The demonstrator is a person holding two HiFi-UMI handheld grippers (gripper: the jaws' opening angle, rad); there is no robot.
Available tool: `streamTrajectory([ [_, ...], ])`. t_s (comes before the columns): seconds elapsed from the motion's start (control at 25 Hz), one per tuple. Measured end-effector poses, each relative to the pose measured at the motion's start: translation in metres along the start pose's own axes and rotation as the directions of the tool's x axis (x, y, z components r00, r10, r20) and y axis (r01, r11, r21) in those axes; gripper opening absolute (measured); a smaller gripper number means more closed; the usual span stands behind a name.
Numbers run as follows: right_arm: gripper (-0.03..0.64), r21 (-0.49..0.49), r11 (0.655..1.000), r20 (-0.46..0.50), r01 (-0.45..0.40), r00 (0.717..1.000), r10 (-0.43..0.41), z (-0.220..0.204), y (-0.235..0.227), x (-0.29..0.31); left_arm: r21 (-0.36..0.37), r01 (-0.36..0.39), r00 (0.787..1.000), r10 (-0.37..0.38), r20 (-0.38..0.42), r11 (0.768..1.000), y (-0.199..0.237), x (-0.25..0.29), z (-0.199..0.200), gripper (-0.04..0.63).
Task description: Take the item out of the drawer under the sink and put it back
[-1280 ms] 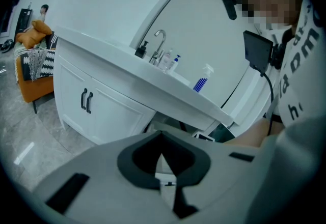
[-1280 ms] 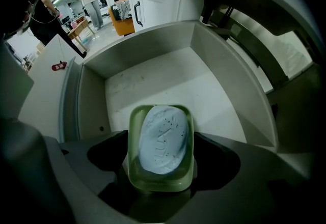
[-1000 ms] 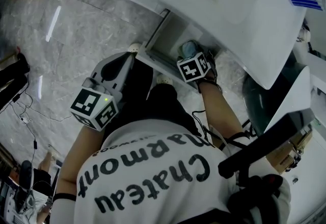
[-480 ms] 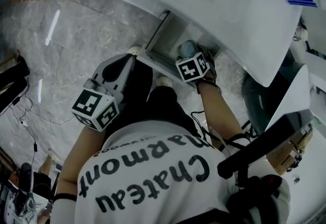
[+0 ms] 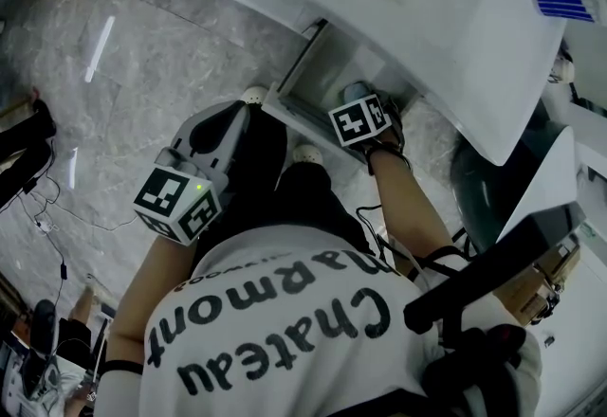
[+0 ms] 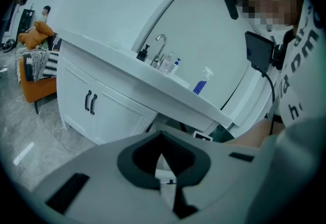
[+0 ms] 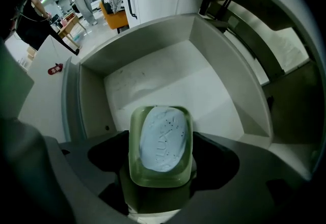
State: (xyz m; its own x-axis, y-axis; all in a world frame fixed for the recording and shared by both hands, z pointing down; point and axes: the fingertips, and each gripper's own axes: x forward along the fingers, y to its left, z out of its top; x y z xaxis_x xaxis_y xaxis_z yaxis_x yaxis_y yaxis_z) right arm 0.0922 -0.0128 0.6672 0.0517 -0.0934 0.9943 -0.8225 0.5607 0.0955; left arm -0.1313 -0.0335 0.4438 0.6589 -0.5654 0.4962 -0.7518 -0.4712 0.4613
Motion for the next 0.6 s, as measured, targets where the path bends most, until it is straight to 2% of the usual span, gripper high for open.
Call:
streamTrajectory([
  [0.28, 0.396, -0.004, 1.000, -0.008, 0.017, 1.000, -0.017, -0.0006, -0.0010, 0.0067, 0.007, 0.002, 1.000, -0.003, 0.002, 1.000, 0.0027, -0.0005, 0.0015, -0.003],
  [0.44, 0.397, 0.009, 1.000, -0.037, -0.024, 0.999, 0.024, -0.0027, 0.0002, 0.0071, 0.005, 0.002, 1.000, -0.002, 0.001, 1.000, 0.0032, 0.0011, 0.0007, -0.003],
  [0.6, 0.397, 0.026, 0.998, -0.020, -0.056, 0.998, 0.057, -0.0029, 0.0010, 0.0115, -0.002, -0.007, 1.000, 0.007, 0.005, 1.000, 0.0038, 0.0014, 0.0010, -0.003],
])
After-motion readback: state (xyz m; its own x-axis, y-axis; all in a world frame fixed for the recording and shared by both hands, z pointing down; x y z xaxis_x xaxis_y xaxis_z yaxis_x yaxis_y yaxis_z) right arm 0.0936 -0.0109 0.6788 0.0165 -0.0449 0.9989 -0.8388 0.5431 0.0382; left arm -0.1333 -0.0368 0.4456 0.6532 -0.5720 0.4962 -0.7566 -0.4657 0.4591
